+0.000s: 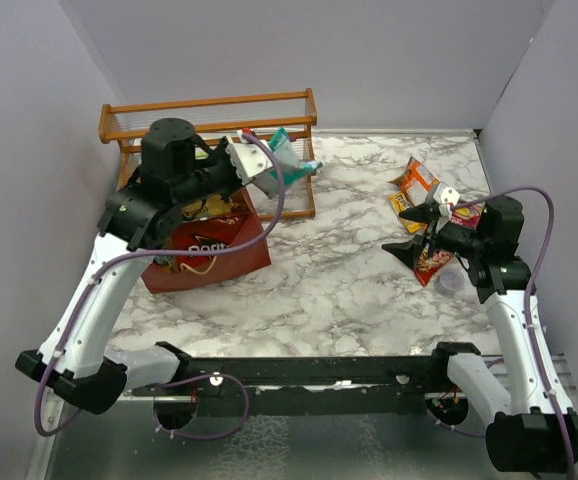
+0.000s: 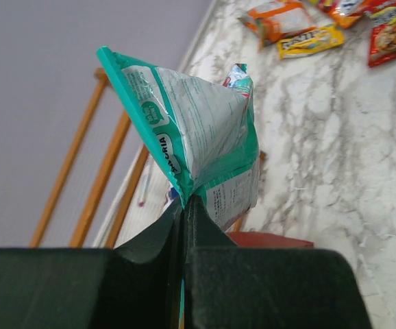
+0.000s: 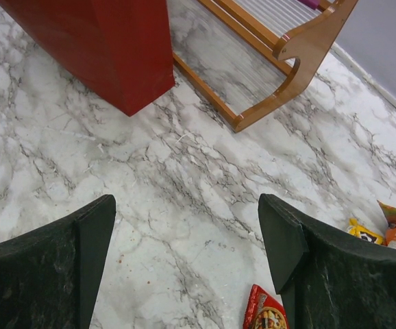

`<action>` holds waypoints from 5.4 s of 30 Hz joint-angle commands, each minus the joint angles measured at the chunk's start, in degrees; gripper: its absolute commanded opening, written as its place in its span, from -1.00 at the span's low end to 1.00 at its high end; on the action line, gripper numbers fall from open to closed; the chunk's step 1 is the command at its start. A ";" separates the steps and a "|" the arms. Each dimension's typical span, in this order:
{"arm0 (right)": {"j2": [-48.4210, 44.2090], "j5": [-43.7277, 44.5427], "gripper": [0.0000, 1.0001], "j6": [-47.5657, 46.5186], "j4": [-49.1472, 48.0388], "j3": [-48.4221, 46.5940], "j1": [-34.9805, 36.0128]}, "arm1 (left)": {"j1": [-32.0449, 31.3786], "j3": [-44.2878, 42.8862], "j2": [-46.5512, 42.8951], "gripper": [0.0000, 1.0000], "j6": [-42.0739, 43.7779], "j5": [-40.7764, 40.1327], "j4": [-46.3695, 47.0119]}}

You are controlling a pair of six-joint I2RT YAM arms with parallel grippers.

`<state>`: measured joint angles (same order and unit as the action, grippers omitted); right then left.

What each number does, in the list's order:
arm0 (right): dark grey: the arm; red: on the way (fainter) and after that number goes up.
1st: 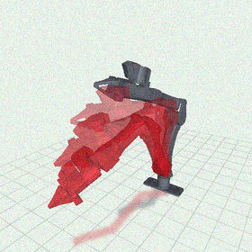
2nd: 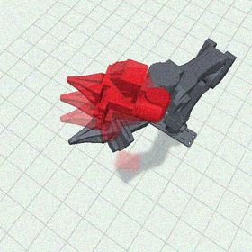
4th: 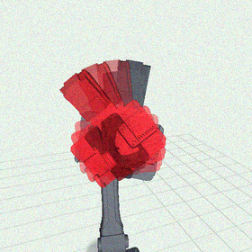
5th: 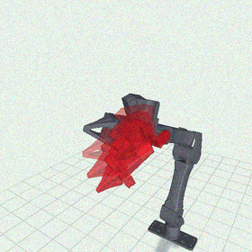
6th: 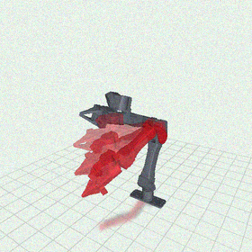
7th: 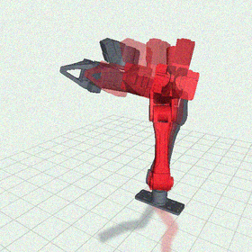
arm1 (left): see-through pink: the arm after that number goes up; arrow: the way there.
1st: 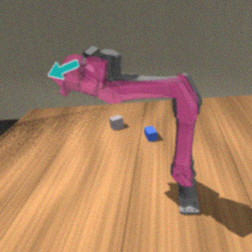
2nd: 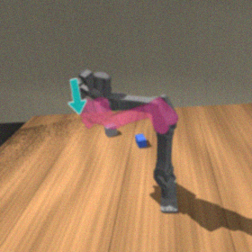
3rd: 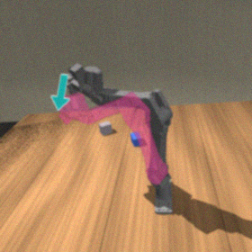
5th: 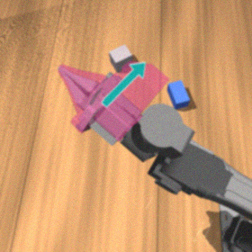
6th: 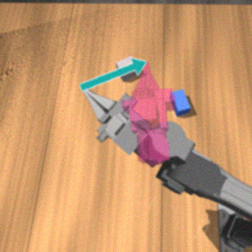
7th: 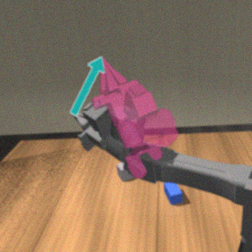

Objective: Place the snacks into the paper bag
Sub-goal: Place the snack in the paper bag, then pick up the snack from the center of the board.

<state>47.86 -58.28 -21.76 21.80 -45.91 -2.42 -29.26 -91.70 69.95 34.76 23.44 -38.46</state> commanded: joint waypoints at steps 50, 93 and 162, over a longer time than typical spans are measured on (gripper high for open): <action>1.09 3.41 0.75 -0.52 -1.85 1.93 0.13 | 6.88 -4.31 -12.17 -1.00 25.53 -26.95 -36.69; 1.58 4.84 0.76 -0.85 -1.99 2.12 0.13 | 4.12 13.83 -9.83 -0.27 27.69 -35.09 -31.70; 71.38 56.77 -0.22 0.00 -2.78 -40.22 2.77 | 4.34 16.64 -13.43 0.55 2.81 -26.93 1.35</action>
<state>117.99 -3.99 -20.75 19.00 -86.32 -0.03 -24.99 -75.83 57.54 37.65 -5.26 -38.17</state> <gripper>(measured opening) 0.456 0.773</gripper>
